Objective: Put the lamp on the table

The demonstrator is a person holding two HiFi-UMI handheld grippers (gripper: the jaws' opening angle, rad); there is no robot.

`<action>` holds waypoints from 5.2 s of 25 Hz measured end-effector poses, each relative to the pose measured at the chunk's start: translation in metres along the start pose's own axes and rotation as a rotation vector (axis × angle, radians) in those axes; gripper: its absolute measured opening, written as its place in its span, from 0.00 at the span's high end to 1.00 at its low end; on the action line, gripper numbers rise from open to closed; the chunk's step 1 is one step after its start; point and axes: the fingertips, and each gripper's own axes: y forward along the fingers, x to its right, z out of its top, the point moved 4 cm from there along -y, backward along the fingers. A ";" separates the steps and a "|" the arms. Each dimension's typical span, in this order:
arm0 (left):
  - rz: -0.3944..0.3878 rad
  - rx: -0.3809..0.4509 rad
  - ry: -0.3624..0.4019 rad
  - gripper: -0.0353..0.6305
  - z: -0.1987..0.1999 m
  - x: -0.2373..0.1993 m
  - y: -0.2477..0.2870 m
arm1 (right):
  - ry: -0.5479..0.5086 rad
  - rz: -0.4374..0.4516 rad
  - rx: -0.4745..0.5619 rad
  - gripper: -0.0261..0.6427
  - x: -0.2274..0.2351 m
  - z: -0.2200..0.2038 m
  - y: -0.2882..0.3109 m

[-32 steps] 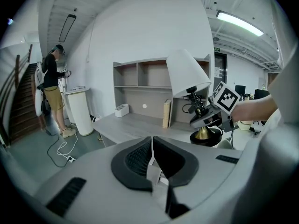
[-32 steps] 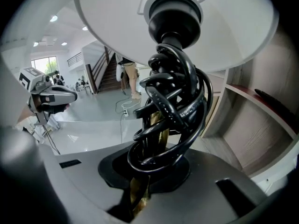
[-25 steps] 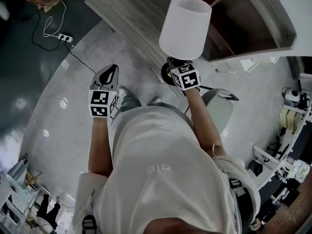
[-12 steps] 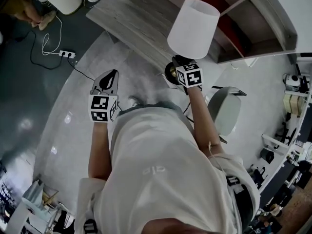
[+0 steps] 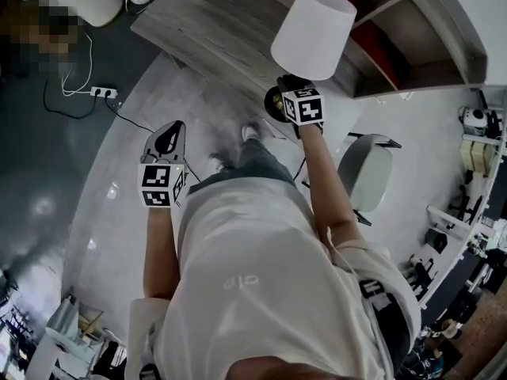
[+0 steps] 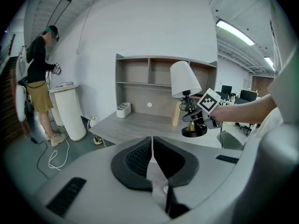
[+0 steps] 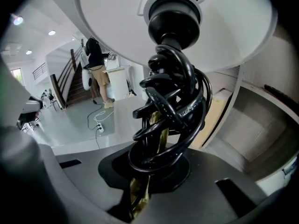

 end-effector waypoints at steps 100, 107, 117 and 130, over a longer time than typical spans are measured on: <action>0.092 -0.057 -0.111 0.91 -0.011 0.006 0.023 | -0.139 -0.028 -0.209 0.68 0.047 -0.026 0.088; 0.049 -0.054 -0.097 0.91 -0.014 0.007 0.026 | -0.084 -0.035 -0.275 0.67 0.048 -0.059 0.077; -0.018 -0.052 -0.063 0.91 -0.013 0.012 0.034 | -0.023 -0.039 -0.289 0.67 0.044 -0.074 0.064; -0.027 -0.023 -0.065 0.91 -0.010 0.002 0.035 | -0.116 0.164 -0.173 0.91 -0.038 -0.044 0.042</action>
